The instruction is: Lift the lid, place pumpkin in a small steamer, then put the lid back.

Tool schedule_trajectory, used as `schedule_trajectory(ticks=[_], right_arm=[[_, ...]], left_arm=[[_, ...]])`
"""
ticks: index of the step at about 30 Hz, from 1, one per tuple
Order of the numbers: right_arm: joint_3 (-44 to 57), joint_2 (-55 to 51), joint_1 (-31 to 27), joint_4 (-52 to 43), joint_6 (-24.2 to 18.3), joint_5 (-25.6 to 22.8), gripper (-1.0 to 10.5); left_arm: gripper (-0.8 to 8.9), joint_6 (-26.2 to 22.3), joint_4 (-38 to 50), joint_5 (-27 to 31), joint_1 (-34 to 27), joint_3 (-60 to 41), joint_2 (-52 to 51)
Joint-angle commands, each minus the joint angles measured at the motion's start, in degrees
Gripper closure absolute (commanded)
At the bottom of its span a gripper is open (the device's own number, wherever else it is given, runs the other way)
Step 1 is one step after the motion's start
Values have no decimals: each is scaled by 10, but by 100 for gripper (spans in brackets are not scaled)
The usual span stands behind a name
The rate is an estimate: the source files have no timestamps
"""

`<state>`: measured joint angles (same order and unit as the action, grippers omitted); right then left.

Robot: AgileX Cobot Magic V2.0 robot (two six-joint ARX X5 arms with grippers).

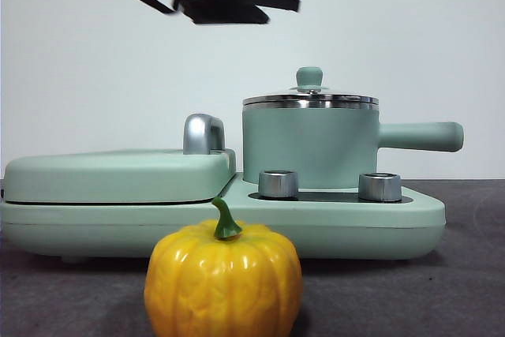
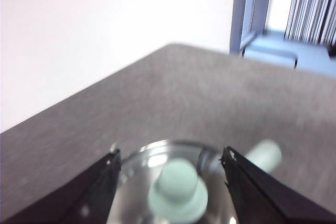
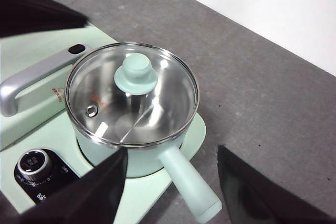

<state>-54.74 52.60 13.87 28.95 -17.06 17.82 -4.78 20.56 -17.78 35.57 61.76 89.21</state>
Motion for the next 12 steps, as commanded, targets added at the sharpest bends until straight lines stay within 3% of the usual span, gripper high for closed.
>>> schedule_trajectory(ticks=[1, 12], right_arm=[[-9, 5, 3, -6, 13, -1, 675], [-9, 5, 3, -6, 19, -3, 675]], left_arm=[[502, 57, 21, 2, 10, 30, 41], [502, 49, 0, 2, 27, 94, 126]])
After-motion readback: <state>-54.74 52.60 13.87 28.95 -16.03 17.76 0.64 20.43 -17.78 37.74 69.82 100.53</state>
